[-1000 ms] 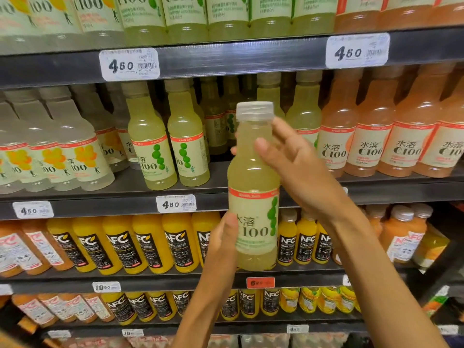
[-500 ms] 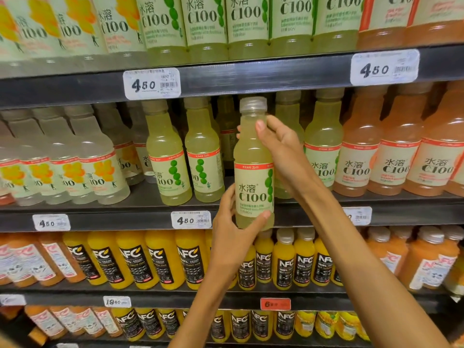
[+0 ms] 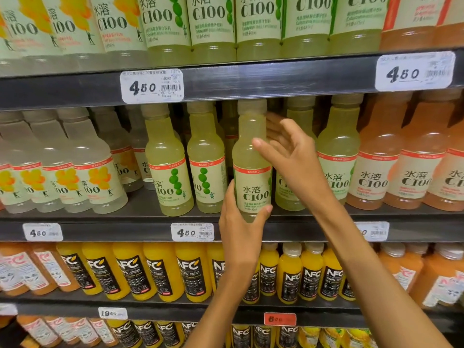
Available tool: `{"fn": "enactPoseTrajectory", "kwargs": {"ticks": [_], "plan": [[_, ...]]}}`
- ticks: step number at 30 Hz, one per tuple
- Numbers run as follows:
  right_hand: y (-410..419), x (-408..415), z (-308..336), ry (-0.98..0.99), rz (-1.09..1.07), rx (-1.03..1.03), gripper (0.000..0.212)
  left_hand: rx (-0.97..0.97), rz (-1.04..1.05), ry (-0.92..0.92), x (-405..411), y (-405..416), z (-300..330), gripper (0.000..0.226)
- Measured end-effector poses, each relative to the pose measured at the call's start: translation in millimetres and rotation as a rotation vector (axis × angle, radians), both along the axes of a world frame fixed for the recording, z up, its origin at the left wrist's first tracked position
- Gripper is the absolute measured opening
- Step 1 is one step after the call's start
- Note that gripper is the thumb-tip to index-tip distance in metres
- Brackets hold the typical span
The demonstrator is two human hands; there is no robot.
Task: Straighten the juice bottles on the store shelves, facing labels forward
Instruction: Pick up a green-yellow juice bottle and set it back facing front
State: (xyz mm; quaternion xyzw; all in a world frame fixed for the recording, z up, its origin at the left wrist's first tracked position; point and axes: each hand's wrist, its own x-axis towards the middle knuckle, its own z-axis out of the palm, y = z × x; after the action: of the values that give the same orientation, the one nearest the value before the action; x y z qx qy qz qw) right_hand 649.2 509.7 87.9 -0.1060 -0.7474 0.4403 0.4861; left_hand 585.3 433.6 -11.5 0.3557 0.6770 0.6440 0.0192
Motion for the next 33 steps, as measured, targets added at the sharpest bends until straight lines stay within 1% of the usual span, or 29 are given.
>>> {"fn": "enactPoseTrajectory", "kwargs": {"ticks": [2,4,6,8,11,15,19,22,24,26,28,29,31,33], "plan": [[-1,-2,-4,0.025,-0.049,0.034,0.037,-0.04,0.034,0.037,0,5,1,0.081],[-1,-5,-5,0.022,-0.118,0.059,0.039,-0.079,0.09,0.109,1,6,2,0.08],[-2,-8,-5,0.015,-0.187,0.097,0.04,-0.073,0.156,0.199,3,5,-1,0.077],[-3,-10,-5,-0.005,-0.236,0.148,0.04,-0.037,0.196,0.238,4,2,-7,0.072],[-6,-14,-4,-0.038,-0.278,0.178,0.034,-0.02,0.207,0.234,2,1,-11,0.066],[-5,-20,-4,-0.097,-0.314,0.166,0.023,-0.087,0.28,0.296,-1,5,-8,0.063],[-5,-23,-5,-0.125,-0.356,0.196,0.026,-0.162,0.339,0.375,1,5,-3,0.062],[-6,-19,-2,-0.181,-0.384,0.246,0.027,-0.229,0.37,0.432,1,4,0,0.061],[-8,-11,-1,-0.124,-0.374,0.24,0.026,-0.263,0.357,0.447,1,3,1,0.062],[-9,1,1,0.027,-0.415,0.232,0.034,-0.271,0.342,0.45,1,2,2,0.063],[-6,14,2,0.16,-0.525,0.236,0.035,-0.261,0.342,0.45,2,0,3,0.066],[-4,19,3,0.18,-0.593,0.236,0.034,-0.25,0.346,0.457,5,-1,5,0.067],[4,22,6,0.142,-0.694,0.234,0.029,-0.2,0.348,0.48,11,-2,8,0.067],[10,17,7,0.009,-0.716,0.224,0.021,-0.131,0.33,0.5,18,-2,11,0.063]]}}
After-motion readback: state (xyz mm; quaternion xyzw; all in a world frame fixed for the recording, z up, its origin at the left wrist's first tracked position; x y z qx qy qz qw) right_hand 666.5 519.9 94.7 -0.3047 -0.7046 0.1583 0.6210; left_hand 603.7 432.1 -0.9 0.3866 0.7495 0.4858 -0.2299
